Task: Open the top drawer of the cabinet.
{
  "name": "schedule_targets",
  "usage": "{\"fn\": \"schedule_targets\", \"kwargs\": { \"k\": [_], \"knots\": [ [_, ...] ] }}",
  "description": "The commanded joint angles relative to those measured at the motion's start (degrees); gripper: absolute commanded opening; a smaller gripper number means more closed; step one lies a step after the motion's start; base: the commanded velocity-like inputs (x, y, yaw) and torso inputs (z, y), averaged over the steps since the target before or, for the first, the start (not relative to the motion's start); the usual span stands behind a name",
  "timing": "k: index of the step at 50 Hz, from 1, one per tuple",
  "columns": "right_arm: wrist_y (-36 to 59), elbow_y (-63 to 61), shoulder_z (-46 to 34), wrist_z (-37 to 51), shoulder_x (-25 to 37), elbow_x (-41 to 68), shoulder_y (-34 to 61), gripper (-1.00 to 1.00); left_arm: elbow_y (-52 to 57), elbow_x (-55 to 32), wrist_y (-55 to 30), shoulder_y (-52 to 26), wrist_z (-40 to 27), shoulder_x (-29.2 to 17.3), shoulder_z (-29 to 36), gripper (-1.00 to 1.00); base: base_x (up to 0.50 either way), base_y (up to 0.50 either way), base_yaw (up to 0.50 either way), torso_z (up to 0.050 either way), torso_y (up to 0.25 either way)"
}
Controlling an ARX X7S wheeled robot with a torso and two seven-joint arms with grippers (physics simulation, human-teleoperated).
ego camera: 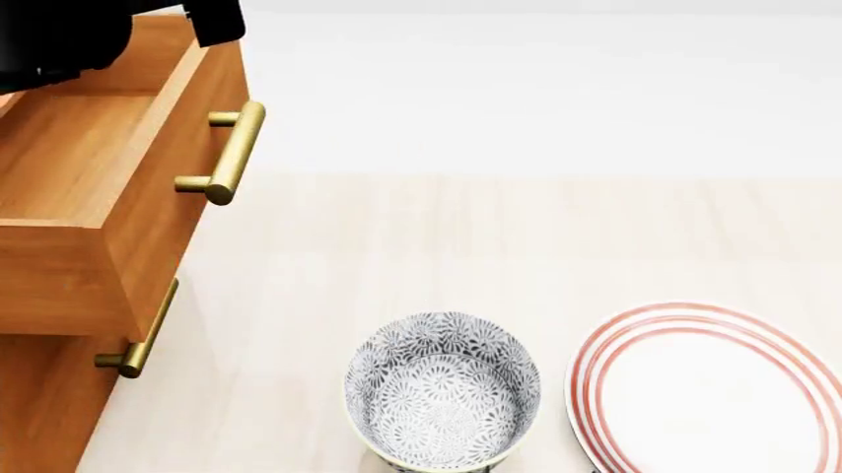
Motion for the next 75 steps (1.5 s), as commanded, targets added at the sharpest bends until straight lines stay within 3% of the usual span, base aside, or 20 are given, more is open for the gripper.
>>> {"fn": "schedule_targets", "kwargs": {
  "k": [1, 19, 45, 75],
  "knots": [
    [0.0, -0.1, 1.3, -1.1, -1.0, -1.0, -0.1, 1.00, -5.2, -1.4, -1.4, -2.2, 0.6, 1.1, -1.8, 1.00, 0.00, 0.00, 0.00, 0.000, 0.000],
    [-0.6, 0.0, 0.9, -1.0, -0.9, -1.3, -0.2, 1.00, -11.3, -4.1, 1.0, -3.7, -2.9, 0.5, -5.5, 1.00, 0.00, 0.00, 0.00, 0.000, 0.000],
    [-0.5, 0.0, 0.5, -0.8, -0.6, -1.0, -0.1, 1.00, -14.2, -4.3, 4.0, -2.6, -3.0, -0.1, -4.2, 1.00, 0.00, 0.00, 0.00, 0.000, 0.000],
    [-0.3, -0.6, 0.1, -0.3, -0.3, -0.7, -0.2, 1.00, -26.0, -10.1, 11.5, -4.2, -9.0, -1.4, -14.7, 1.00, 0.00, 0.00, 0.00, 0.000, 0.000]
  ]
}}
